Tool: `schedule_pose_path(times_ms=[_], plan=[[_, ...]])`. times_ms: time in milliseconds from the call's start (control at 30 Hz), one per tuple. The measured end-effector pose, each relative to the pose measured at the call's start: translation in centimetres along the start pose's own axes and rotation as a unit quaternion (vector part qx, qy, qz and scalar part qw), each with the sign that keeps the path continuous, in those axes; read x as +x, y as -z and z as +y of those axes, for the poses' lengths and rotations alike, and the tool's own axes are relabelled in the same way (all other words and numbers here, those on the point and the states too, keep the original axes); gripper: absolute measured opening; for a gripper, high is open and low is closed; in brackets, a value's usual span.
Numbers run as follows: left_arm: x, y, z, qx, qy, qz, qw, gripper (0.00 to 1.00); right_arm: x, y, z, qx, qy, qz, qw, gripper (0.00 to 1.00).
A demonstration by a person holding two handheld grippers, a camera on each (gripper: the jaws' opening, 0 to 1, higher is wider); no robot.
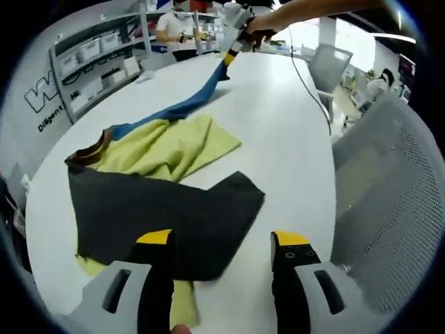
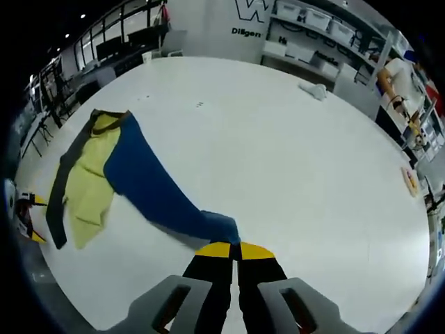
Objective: Fold the garment on the visible template until the final outline fits inside the template.
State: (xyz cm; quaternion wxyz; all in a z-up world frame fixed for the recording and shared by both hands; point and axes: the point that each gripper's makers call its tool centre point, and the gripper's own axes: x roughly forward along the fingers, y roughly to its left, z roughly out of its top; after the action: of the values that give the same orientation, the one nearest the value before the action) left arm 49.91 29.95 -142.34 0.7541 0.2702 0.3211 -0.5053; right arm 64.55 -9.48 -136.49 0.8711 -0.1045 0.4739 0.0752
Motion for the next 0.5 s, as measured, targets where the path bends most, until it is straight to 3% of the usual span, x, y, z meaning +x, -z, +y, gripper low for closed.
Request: schedule_pose_path(times_ms=[100, 300, 433, 500], plan=[[0.6, 0.3, -0.2, 0.042, 0.003, 0.012, 0.999, 0.42, -0.3, 0.3, -0.3, 0.012, 0.002, -0.001, 0.9999, 0.0], [1.3, 0.2, 0.1, 0.045, 0.001, 0.014, 0.9989, 0.28, -0.9, 0.4, -0.4, 0.014, 0.003, -0.003, 0.9999, 0.0], [1.8, 0.5, -0.5, 0.06, 0.013, 0.023, 0.9979, 0.27, -1.0, 0.4, -0.4, 0.011, 0.005, -0.003, 0.9999, 0.0], [1.8, 0.4, -0.4, 0.064, 0.015, 0.021, 0.9976, 0.19, -1.1, 0.4, -0.3, 0.01, 0.005, -0.003, 0.9999, 0.0]])
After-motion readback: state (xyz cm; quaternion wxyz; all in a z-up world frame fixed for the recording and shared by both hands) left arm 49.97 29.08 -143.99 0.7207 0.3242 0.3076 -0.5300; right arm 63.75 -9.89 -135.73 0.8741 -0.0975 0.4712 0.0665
